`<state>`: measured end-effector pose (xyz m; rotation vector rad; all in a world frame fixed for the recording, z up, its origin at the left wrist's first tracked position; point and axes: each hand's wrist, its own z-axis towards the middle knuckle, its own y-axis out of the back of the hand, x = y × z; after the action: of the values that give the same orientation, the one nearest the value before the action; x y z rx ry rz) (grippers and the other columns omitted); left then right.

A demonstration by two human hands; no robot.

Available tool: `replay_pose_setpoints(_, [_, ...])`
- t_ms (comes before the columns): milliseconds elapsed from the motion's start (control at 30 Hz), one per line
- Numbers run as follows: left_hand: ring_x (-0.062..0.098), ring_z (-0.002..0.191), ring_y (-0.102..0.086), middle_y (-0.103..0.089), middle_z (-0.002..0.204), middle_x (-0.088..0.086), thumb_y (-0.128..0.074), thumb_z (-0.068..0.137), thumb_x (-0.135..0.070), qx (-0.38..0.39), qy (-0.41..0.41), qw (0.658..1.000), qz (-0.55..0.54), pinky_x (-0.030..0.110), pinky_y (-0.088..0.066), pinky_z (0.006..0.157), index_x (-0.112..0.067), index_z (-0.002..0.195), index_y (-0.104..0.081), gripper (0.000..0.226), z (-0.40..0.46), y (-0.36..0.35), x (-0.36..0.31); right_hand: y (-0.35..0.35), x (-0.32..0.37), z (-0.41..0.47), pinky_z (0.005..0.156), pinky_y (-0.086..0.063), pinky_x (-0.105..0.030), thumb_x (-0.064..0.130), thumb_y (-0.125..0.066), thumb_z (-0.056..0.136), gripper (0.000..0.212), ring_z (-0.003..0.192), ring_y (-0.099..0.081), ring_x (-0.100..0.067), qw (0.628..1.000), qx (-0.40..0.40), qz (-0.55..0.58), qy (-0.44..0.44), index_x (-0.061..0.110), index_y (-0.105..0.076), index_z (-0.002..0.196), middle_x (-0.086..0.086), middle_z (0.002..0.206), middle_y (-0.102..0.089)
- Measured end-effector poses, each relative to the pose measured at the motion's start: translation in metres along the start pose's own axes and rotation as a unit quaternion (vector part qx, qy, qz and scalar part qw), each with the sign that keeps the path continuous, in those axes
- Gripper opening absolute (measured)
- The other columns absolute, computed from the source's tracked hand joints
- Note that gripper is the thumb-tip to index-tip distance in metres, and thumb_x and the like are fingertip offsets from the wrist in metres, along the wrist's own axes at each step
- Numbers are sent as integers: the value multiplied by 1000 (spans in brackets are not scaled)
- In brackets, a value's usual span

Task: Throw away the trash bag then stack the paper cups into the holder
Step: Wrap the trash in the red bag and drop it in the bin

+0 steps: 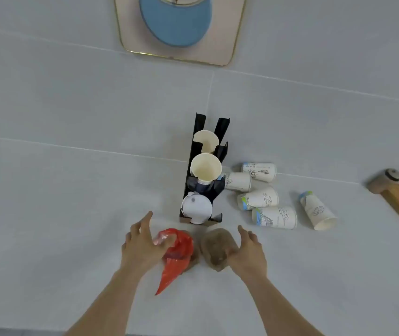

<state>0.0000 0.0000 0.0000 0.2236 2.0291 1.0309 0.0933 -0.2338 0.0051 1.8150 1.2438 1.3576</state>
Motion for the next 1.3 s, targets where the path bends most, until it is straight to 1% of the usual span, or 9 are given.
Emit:
replay_pose_setpoints(200, [32,127,-57,-54,142,6,-78,70,-59,127,97,985,-62,41,-45,95,-36,155,-19,106,16,-27,21,-24,-4,11,102,-50,-44,28,-60,94,67,131,-56,-33,990,20,79,-112,27,-36,157,-8,143,-58])
replay_pose_setpoints(400, [29,80,-66,-71,83,0,-67,83,-31,64,113,989,-69,37,-53,73,-23,101,-55,23,15,-45,27,-37,-17,7,89,-59,-49,4,-58,93,40,94,-71,-38,963,-11,214,-166,14,-65,131,-6,96,-72])
replay_pose_setpoints(567, [33,75,-65,-65,76,2,-60,89,-23,35,126,989,-71,38,-51,69,-18,91,-54,9,14,-53,27,-18,-32,10,77,-59,-39,1,-52,97,30,87,-71,-26,909,-66,372,-177,13,-74,113,-12,102,-75])
replay_pose_setpoints(633, [32,73,-60,-59,73,0,-59,89,-17,28,138,988,-67,37,-48,68,-18,90,-51,8,12,-58,23,-9,-32,10,74,-65,-40,2,-52,99,26,84,-73,-29,890,-46,428,-151,11,-76,108,-15,97,-77])
replay_pose_setpoints(733, [25,69,-59,-62,78,2,-58,88,-17,35,142,986,-85,36,-49,67,-23,86,-48,12,4,-68,9,-4,-24,7,60,-59,-24,5,-54,98,27,72,-71,-19,891,12,444,-93,14,-80,101,-13,87,-78])
replay_pose_setpoints(900, [31,80,-73,-71,91,8,-63,86,-14,86,147,967,-191,46,-63,79,-19,104,-56,19,-15,-85,-22,-15,-20,0,73,-56,-30,7,-56,93,26,86,-74,-22,922,25,374,-97,19,-77,103,-4,91,-79])
replay_pose_setpoints(1033, [28,97,-69,-67,118,14,-57,83,0,169,181,911,-331,42,-61,85,-17,135,-47,56,-26,-89,-37,-20,-31,-1,86,-60,-40,15,-62,94,21,93,-70,-26,953,25,290,-83,20,-77,109,-4,102,-76])
replay_pose_setpoints(1100, [28,108,-67,-62,128,8,-56,82,2,180,194,886,-382,37,-57,85,-32,146,-35,76,-32,-84,-42,-19,-37,3,95,-57,-38,18,-61,98,26,102,-68,-25,954,26,287,-80,17,-75,121,-7,118,-71])
replay_pose_setpoints(1300, [26,112,-65,-67,121,2,-51,99,-34,111,167,876,-438,53,-47,107,-43,145,-41,48,-52,-82,-53,-18,-43,6,111,-51,-48,33,-53,105,37,126,-63,-24,918,140,369,-43,22,-66,138,0,137,-69])
